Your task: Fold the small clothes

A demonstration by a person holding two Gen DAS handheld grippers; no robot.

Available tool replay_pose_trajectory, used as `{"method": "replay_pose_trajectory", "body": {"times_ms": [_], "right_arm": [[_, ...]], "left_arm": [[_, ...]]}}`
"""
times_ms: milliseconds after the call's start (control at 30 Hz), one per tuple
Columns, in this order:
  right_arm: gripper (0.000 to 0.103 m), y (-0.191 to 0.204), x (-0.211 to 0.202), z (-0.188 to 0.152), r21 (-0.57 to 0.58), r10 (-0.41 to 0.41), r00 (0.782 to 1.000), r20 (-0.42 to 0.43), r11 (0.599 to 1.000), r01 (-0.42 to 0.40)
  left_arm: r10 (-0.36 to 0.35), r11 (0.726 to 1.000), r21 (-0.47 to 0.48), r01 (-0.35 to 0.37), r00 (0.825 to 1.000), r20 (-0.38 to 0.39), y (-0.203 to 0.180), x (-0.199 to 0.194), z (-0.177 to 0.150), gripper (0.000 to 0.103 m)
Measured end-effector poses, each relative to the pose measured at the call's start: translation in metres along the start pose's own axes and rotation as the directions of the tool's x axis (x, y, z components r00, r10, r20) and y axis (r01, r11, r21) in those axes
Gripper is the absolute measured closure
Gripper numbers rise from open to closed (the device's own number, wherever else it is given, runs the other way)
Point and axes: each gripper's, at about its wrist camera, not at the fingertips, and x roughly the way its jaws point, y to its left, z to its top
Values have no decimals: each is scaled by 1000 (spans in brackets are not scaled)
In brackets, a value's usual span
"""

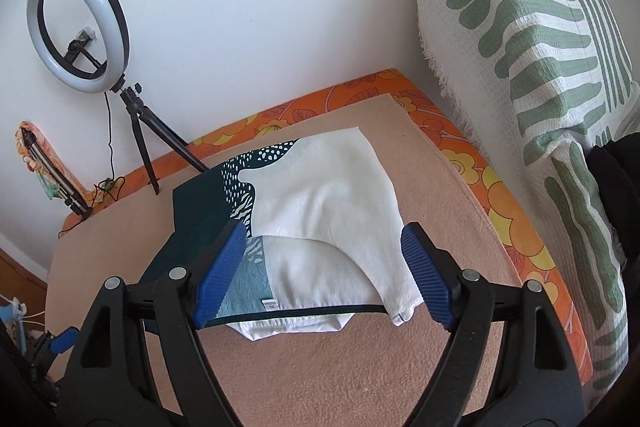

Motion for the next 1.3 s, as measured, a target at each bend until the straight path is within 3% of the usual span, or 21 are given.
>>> {"method": "replay_pose_trajectory", "body": {"times_ms": [167, 367, 600, 733, 833, 900, 1067, 1300], "right_arm": [[19, 16, -27, -17, -18, -27, 999, 29, 999, 28], [11, 40, -59, -40, -50, -49, 995, 81, 997, 53], [1, 71, -86, -68, -73, -89, 986, 141, 992, 100], [0, 84, -93, -84, -66, -104, 981, 164, 991, 117], [0, 92, -96, -96, -56, -119, 977, 179, 990, 131], [0, 95, -98, -106, -41, -126, 972, 198, 990, 136], [0, 97, -99, -128, 17, -147, 961, 233, 989, 147], [0, 93, -99, -152, 115, -147, 952, 268, 986, 120]], "left_arm": [[9, 1000, 18, -10, 999, 33, -5, -26, -7, 23], [23, 999, 36, -25, 998, 60, -3, -52, -17, 23], [144, 984, 100, -148, 988, 48, -5, -72, -26, 22], [173, 977, 116, -180, 983, 66, -3, -83, -32, 19], [158, 980, 110, -167, 984, 84, 1, -90, -35, 16], [145, 983, 104, -153, 986, 81, 4, -92, -38, 0], [100, 988, 101, -116, 983, 153, 9, -100, -51, 0], [143, 980, 120, -162, 978, 150, 9, -96, -61, 0]]}}
